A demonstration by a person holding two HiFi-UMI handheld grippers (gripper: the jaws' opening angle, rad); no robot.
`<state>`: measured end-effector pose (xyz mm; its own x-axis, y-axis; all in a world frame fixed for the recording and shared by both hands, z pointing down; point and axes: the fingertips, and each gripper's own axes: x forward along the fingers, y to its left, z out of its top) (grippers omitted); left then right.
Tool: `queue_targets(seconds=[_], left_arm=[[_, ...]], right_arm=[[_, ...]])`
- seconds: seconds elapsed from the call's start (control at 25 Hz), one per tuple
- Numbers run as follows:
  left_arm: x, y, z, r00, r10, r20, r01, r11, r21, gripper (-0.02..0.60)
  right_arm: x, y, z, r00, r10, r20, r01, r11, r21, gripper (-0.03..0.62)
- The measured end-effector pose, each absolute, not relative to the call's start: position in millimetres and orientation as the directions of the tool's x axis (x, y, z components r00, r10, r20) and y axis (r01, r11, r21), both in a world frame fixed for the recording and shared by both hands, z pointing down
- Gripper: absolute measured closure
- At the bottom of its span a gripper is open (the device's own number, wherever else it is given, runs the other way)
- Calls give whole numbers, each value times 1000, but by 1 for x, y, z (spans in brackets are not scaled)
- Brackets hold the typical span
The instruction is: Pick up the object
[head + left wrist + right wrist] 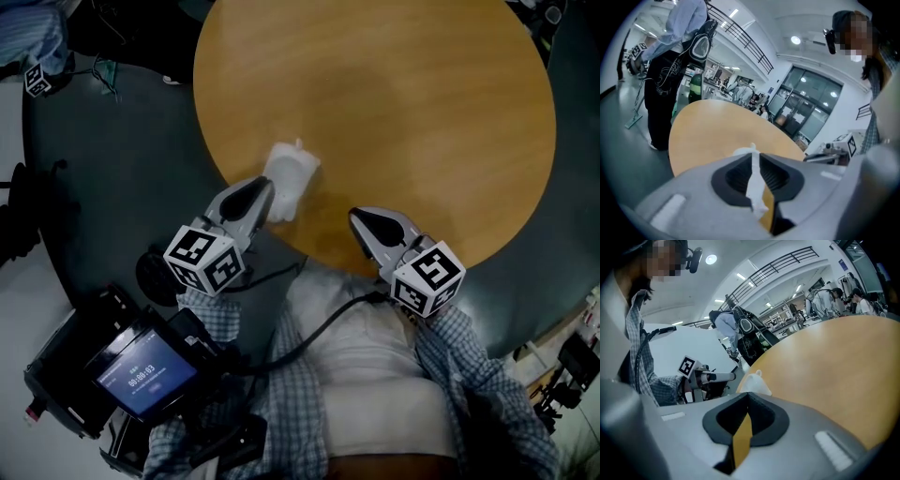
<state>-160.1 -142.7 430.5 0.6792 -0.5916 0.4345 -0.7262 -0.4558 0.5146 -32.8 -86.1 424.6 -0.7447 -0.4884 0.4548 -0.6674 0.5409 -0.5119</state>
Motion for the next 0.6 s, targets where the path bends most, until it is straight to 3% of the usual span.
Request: queue_targets(seconds=[0.36, 0.6], left_arm=[[-182, -158, 502, 718, -418, 557, -694, -496, 522, 422], [-169, -148, 501, 747, -357, 561, -657, -523, 542, 410]], right_arm=[[-46, -120, 454, -711, -499, 495, -703, 475, -529, 588], [-42, -113, 448, -699, -503, 508, -714, 450, -536, 588]])
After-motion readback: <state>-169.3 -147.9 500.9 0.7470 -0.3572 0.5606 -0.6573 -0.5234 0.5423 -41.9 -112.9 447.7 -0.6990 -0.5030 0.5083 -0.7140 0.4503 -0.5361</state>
